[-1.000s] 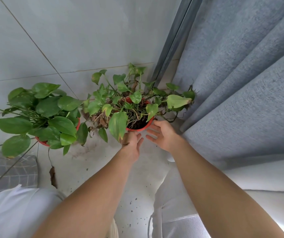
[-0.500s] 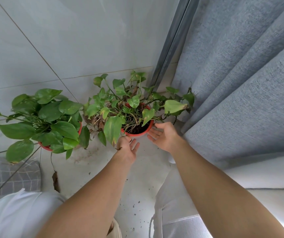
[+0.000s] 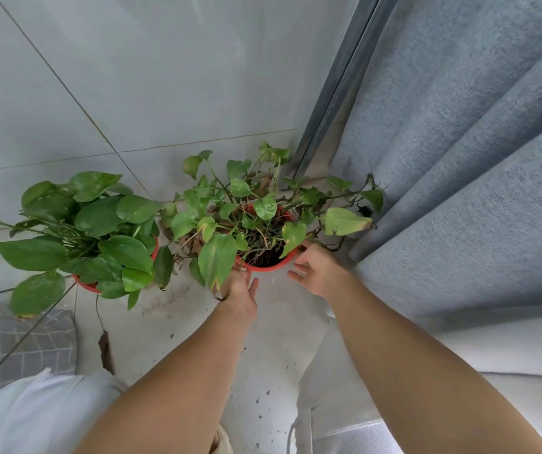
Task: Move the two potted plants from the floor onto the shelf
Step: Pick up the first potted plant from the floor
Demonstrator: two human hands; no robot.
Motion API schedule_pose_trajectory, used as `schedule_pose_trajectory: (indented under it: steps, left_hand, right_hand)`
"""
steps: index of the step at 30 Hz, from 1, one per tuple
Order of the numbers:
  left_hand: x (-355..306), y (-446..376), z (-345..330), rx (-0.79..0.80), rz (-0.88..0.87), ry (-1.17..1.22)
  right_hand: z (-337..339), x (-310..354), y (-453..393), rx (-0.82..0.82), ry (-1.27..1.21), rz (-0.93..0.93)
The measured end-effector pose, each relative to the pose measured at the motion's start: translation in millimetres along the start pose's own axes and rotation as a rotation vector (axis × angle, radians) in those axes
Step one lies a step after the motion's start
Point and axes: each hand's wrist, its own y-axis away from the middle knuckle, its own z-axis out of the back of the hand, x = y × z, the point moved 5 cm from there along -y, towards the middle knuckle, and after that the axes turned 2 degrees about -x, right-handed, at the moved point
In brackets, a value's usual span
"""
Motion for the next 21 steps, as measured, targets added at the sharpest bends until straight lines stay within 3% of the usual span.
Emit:
schedule_pose_trajectory:
  steps: [8,12,21]
  left_hand:
    - [-21.8,-10.9,-8.0,0.082,0.006,-0.067]
    - [-21.8,-13.6,-12.1,0.118,0.049,0.007]
    - [-28.8,-0.6,-8.9,0.118,0.091,0.144]
  right_hand:
    - [-7.5,-0.2,-14.6,0.018,-0.097,0.019]
    - [-12.0,3.9,-9.2,0.084,-0.071,0.063]
    - [-30.2,17.7,2.8,0.022,0.007,0.146]
